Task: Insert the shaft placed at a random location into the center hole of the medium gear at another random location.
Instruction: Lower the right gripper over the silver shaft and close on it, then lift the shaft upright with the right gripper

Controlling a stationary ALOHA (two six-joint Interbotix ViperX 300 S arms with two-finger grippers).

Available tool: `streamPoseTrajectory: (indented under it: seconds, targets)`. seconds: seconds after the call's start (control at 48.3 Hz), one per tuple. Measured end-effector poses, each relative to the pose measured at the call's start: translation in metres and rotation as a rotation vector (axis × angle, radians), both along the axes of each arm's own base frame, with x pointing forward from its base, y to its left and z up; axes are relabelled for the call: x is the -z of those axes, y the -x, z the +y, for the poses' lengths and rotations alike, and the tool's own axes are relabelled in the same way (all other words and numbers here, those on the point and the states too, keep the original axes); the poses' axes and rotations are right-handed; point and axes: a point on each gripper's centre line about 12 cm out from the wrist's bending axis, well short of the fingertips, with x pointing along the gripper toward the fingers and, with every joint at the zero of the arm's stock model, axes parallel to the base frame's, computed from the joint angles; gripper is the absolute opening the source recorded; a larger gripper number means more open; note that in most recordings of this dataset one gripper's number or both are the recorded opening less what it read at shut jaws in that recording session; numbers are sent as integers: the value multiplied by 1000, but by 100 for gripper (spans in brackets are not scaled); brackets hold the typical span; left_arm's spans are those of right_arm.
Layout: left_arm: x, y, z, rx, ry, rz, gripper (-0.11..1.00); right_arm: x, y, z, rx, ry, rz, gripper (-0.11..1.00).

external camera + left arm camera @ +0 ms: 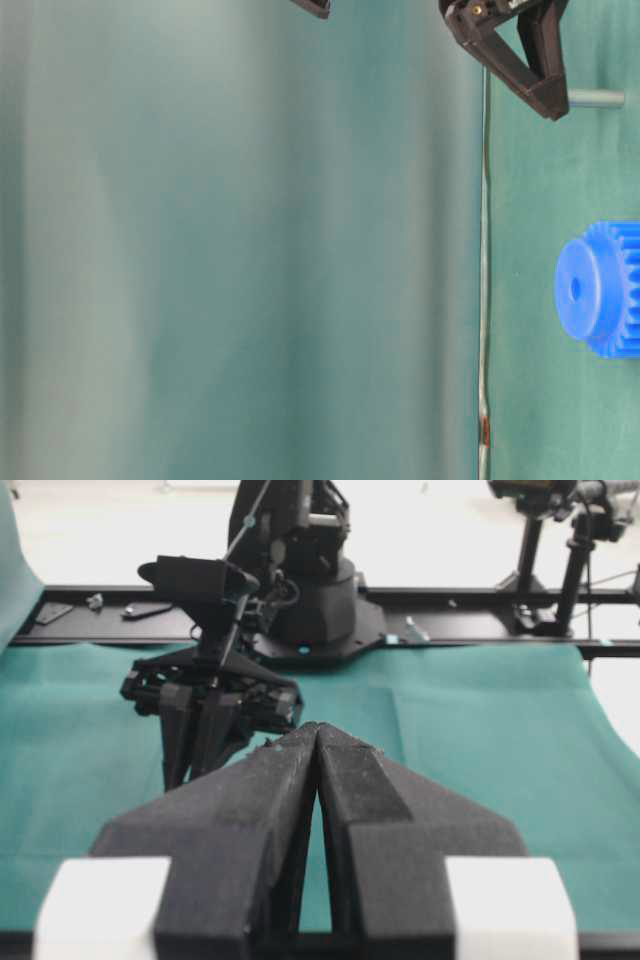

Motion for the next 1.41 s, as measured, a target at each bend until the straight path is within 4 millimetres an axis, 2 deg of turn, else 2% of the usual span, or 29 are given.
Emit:
streamPoseTrajectory:
  seconds: [0.29,0.87,1.409]
  targets:
    - [0,0,0,1,2,0,0,-5,-2,0,-2,-1,0,13]
    - [0,0,0,0,0,3,0,-65,-6,2,-16,-11,-11,13]
    - [0,0,0,-2,1,3,0,-67,-6,3,-20,-12,-11,13]
